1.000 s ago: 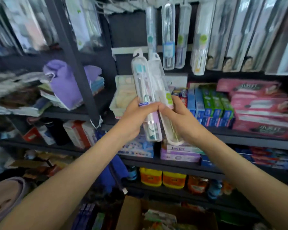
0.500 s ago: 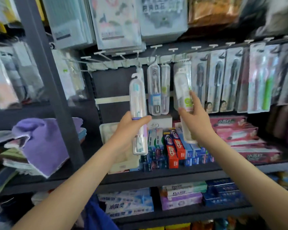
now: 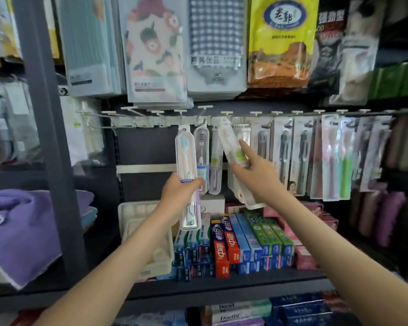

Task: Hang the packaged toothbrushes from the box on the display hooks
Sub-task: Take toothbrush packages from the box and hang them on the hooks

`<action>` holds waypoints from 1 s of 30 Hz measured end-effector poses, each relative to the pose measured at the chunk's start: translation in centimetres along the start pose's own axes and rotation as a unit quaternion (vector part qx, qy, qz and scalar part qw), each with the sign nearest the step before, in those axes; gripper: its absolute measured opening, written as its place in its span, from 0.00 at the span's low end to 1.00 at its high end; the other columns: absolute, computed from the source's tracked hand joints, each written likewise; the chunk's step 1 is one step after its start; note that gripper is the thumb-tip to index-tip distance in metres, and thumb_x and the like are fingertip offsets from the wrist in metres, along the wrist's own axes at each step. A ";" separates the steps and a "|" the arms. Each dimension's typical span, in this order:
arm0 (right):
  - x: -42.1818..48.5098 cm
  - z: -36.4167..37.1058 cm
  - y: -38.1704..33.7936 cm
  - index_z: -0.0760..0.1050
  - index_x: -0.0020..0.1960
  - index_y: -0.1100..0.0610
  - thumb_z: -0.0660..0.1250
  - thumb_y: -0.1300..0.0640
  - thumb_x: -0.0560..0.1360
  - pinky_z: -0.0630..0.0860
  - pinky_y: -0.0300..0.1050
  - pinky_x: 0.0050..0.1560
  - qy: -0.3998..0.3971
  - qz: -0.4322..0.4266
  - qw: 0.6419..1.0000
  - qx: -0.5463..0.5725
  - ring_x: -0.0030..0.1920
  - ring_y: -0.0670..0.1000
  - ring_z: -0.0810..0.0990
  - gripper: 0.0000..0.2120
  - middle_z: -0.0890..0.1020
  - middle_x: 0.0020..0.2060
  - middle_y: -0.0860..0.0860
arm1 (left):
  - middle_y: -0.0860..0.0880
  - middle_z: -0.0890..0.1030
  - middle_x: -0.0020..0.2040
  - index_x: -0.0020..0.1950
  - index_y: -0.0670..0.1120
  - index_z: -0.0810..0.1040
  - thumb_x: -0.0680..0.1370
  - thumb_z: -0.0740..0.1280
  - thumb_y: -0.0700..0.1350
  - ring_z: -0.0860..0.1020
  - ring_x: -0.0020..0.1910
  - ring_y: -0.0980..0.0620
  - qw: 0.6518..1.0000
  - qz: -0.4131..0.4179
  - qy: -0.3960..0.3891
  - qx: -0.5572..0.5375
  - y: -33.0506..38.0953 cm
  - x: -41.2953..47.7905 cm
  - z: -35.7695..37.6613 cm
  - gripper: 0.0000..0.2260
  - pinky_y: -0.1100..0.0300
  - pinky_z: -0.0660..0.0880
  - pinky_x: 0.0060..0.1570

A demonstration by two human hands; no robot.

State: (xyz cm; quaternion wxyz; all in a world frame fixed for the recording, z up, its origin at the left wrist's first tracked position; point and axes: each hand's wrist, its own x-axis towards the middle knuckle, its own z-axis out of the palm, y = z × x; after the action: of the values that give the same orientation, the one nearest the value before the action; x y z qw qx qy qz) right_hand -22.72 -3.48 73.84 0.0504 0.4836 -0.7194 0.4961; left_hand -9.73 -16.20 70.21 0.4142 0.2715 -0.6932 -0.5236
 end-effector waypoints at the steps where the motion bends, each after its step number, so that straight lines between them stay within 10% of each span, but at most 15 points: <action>1: 0.2 0.2 -0.1 0.53 0.78 0.48 0.62 0.52 0.79 0.68 0.29 0.26 -0.008 0.004 1.000 0.004 0.31 0.44 0.72 0.31 0.75 0.37 0.46 | 0.47 0.81 0.51 0.60 0.45 0.75 0.75 0.70 0.44 0.80 0.48 0.50 1.000 0.004 0.003 0.001 0.2 0.0 0.0 0.14 0.61 0.73 0.38; 10: 2.3 1.2 0.0 0.53 0.78 0.53 0.60 0.54 0.79 0.73 0.43 0.40 -0.024 0.024 0.999 0.007 0.39 0.50 0.74 0.30 0.78 0.47 0.53 | 0.42 0.82 0.48 0.56 0.45 0.76 0.69 0.72 0.51 0.82 0.47 0.44 0.999 0.009 0.016 0.033 1.0 -0.1 -0.9 0.19 0.45 0.79 0.52; 20: 4.7 4.6 2.4 0.40 0.79 0.51 0.58 0.52 0.82 0.69 0.41 0.33 -0.044 0.045 0.997 -0.050 0.43 0.56 0.78 0.34 0.78 0.57 0.62 | 0.45 0.82 0.47 0.59 0.46 0.76 0.72 0.73 0.52 0.82 0.48 0.46 1.000 0.014 -0.009 0.026 1.1 -1.3 -1.4 0.18 0.46 0.79 0.54; 30: 5.1 7.9 3.5 0.39 0.78 0.57 0.58 0.54 0.81 0.74 0.54 0.57 -0.014 0.069 0.996 -0.058 0.57 0.62 0.76 0.36 0.67 0.68 0.65 | 0.44 0.80 0.52 0.55 0.48 0.73 0.70 0.73 0.52 0.81 0.51 0.46 0.999 -0.039 0.024 0.027 -1.0 -2.6 -1.8 0.18 0.45 0.77 0.55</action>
State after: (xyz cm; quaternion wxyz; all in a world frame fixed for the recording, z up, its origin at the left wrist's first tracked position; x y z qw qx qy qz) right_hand -24.79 -12.67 70.31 0.0338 0.4356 -0.7792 0.4494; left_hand -6.88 -15.32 68.74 0.4022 0.3219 -0.6860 -0.5138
